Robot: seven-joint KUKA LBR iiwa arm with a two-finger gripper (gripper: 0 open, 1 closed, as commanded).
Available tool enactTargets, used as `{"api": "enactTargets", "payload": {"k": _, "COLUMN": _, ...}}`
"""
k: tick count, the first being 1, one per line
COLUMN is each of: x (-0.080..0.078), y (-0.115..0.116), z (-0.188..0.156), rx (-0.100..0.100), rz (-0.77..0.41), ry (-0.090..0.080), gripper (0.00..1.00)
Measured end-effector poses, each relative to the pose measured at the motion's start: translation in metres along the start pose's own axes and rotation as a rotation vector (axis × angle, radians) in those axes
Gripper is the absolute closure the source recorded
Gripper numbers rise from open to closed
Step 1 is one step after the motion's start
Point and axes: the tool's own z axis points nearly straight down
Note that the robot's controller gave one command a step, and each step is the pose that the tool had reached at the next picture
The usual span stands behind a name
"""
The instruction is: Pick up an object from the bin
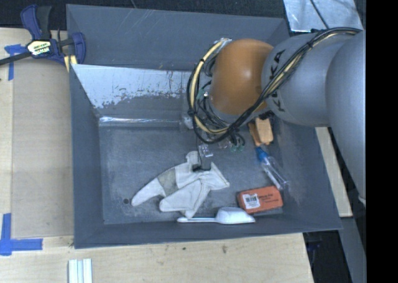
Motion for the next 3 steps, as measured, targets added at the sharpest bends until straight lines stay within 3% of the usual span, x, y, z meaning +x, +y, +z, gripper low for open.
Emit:
{"api": "enactTargets", "payload": {"k": 1, "x": 0.029, "y": -0.002, "z": 0.015, "rx": 0.0, "rz": -0.212, "ry": 0.003, "gripper": 1.0}}
{"api": "enactTargets", "payload": {"k": 2, "x": 0.029, "y": -0.002, "z": 0.015, "rx": 0.0, "rz": -0.211, "ry": 0.003, "gripper": 1.0}}
{"api": "enactTargets", "payload": {"k": 3, "x": 0.035, "y": -0.013, "z": -0.169, "rx": 0.002, "rz": -0.257, "ry": -0.004, "gripper": 1.0}}
